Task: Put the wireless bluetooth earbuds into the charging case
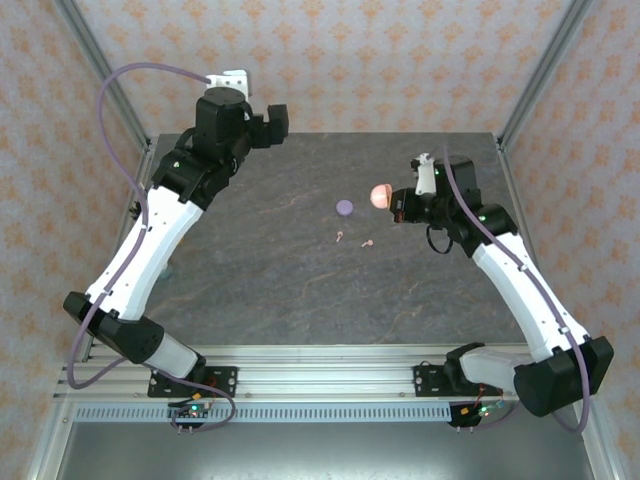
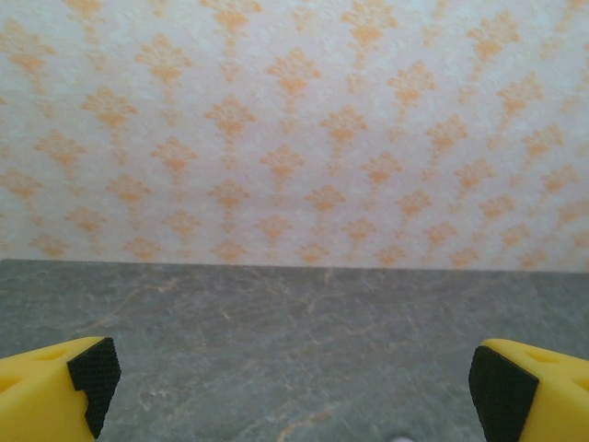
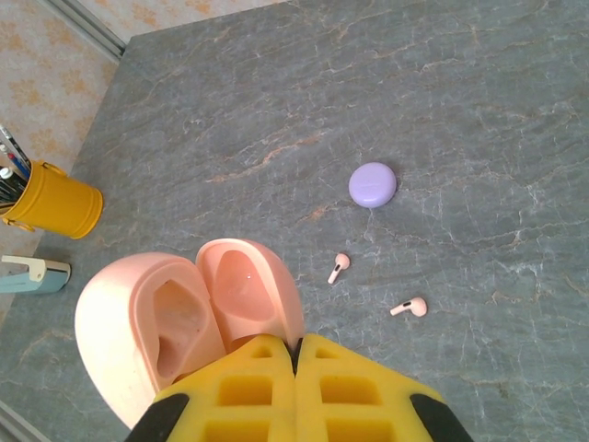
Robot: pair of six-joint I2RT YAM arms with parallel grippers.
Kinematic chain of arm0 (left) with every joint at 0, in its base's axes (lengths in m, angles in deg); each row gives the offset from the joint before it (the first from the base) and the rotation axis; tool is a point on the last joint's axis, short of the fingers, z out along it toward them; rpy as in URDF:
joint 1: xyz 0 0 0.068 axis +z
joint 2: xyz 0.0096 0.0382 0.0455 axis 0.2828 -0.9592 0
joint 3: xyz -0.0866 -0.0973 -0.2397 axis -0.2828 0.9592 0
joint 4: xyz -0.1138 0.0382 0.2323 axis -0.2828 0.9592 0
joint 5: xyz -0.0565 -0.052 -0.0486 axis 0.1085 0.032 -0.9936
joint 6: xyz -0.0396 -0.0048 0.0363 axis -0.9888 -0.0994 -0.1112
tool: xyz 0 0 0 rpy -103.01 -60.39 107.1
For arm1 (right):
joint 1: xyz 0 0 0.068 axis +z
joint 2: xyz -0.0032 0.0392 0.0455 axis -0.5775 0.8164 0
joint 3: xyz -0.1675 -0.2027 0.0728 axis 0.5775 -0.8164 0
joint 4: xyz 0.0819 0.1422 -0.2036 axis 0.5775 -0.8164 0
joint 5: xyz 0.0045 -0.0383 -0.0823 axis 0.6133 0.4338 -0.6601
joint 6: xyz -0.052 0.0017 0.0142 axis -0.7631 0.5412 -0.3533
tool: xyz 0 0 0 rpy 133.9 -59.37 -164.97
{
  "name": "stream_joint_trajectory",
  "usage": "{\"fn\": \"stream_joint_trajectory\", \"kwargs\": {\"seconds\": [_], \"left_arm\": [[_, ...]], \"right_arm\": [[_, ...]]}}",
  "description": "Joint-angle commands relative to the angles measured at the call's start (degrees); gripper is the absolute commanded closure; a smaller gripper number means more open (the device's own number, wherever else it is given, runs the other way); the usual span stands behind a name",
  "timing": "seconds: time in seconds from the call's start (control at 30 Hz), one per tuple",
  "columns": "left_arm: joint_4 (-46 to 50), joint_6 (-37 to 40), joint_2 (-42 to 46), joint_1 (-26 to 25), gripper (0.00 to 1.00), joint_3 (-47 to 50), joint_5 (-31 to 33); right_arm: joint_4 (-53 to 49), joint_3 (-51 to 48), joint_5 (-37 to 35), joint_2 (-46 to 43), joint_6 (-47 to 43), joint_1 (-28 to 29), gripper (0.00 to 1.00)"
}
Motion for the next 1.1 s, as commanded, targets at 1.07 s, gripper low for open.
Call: {"fn": "stream_joint_trajectory", "kwargs": {"seconds": [1.07], "left_arm": [[20.65,28.86,-2.30,2.36,0.00,-1.05,-40.47]], "right_arm": [[-3.31,18.84,-19.29,13.91,-25.86,11.78,1.00]]}}
